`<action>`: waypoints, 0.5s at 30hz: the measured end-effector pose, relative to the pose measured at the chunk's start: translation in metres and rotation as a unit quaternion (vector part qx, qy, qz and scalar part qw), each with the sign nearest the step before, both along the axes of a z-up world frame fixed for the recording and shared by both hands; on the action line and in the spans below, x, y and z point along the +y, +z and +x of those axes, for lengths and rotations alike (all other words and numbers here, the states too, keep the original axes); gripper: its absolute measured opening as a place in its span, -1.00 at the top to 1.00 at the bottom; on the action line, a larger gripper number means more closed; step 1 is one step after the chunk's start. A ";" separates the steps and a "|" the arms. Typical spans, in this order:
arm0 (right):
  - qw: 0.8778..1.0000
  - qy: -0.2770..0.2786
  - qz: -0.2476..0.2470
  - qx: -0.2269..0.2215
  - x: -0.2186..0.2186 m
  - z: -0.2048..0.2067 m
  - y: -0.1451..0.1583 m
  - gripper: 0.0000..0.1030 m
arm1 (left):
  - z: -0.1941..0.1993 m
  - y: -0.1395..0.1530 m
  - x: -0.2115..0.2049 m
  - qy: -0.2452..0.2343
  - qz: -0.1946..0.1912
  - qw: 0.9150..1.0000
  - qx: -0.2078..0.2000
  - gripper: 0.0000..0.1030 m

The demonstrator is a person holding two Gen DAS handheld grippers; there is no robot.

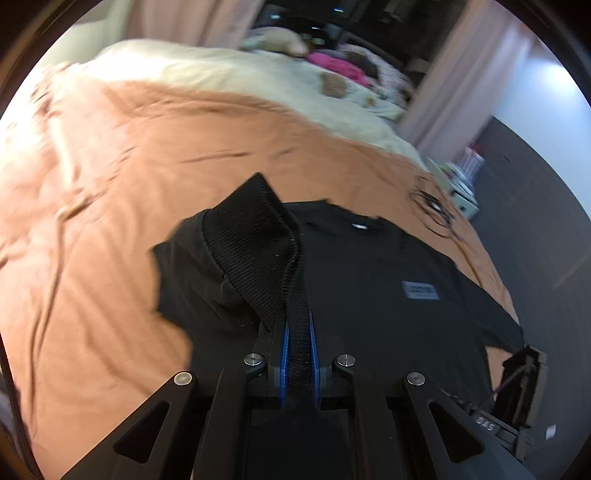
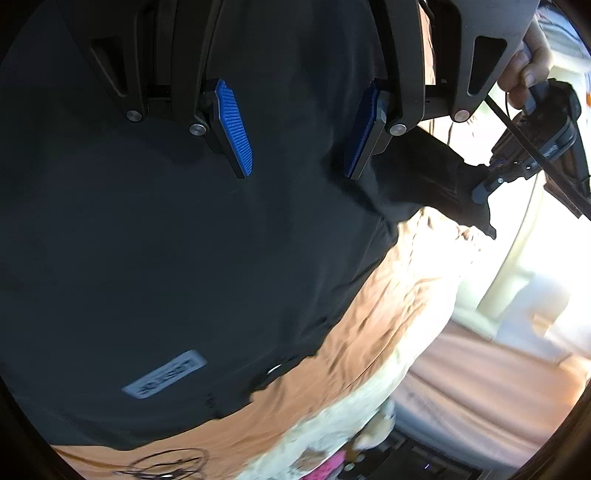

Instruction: Fold small clothes

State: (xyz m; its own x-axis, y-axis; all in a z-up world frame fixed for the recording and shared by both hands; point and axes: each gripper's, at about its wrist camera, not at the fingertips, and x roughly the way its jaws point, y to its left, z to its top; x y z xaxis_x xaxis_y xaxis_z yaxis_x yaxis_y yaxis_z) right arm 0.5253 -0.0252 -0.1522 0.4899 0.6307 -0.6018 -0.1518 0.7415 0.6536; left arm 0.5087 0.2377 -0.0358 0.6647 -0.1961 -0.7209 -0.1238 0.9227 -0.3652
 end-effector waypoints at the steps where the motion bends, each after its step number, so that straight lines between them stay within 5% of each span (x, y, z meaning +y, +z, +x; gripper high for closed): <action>1: 1.000 -0.006 0.002 0.000 -0.005 0.001 -0.001 0.03 | 0.006 0.002 -0.011 -0.014 0.001 1.000 -0.002 0.81; 12: 0.996 -0.091 0.023 0.009 -0.070 0.002 -0.009 0.03 | 0.043 0.001 -0.112 -0.121 -0.014 0.993 -0.001 0.70; 14: 0.995 -0.096 0.028 0.013 -0.072 0.002 -0.012 0.03 | 0.043 -0.003 -0.118 -0.130 -0.015 0.991 0.004 -0.07; 15: 0.995 -0.095 0.030 0.015 -0.071 0.003 -0.014 0.03 | 0.041 -0.003 -0.118 -0.130 -0.015 0.991 0.001 -0.17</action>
